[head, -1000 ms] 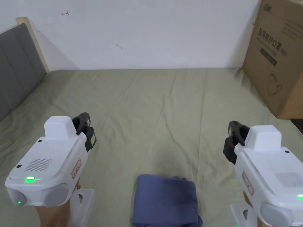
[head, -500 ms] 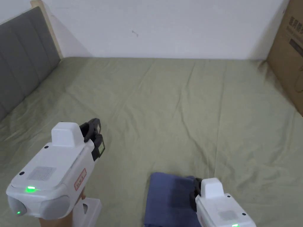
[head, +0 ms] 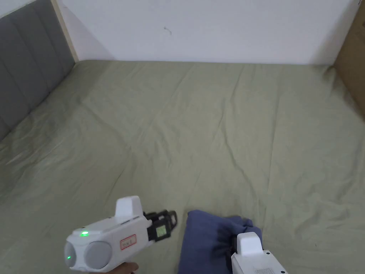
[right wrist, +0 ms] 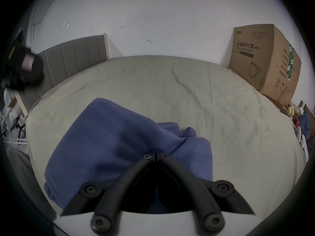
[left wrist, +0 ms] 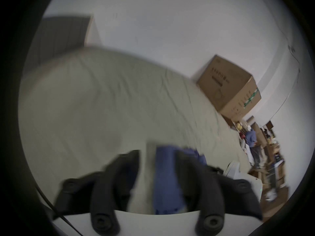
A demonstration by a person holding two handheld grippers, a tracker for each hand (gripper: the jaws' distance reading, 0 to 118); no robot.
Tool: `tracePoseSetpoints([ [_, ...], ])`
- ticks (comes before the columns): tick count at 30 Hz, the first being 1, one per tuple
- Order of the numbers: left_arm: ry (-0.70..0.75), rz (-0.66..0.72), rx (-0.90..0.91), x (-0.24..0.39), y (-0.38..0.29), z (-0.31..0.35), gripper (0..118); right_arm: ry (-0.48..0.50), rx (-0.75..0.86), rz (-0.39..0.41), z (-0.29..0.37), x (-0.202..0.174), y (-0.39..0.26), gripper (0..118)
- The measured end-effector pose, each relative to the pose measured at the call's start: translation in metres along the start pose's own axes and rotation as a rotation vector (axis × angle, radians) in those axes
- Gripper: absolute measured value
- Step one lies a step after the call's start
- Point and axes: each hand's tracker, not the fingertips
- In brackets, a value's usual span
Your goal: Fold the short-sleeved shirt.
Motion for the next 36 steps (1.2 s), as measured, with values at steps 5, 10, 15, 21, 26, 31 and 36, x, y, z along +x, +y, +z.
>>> tracePoseSetpoints([
  [5, -0.032, -0.001, -0.171, 0.007, -0.014, -0.050, 103, 0.008, -0.002, -0.002, 0.009, -0.005, 0.007, 0],
  [10, -0.022, -0.044, -0.272, 0.007, -0.011, -0.081, 101, 0.023, -0.002, -0.009, 0.012, -0.002, 0.008, 0],
  [15, -0.074, -0.081, -0.312, 0.013, -0.015, -0.088, 49, 0.038, -0.006, -0.022, 0.011, 0.005, 0.009, 0],
  [21, -0.104, -0.025, -0.289, 0.013, -0.013, -0.088, 15, 0.057, -0.023, -0.055, 0.032, 0.012, 0.031, 0],
  [26, -0.078, -0.042, -0.235, -0.011, 0.015, -0.064, 14, 0.069, 0.103, -0.029, 0.063, 0.022, 0.063, 0],
  [31, 0.063, -0.073, -0.184, -0.072, 0.063, -0.020, 14, 0.045, 0.190, -0.019, 0.075, 0.034, 0.084, 0],
  [36, 0.260, -0.114, -0.151, -0.144, 0.119, 0.030, 14, 0.020, 0.231, -0.014, 0.080, 0.036, 0.101, 0],
])
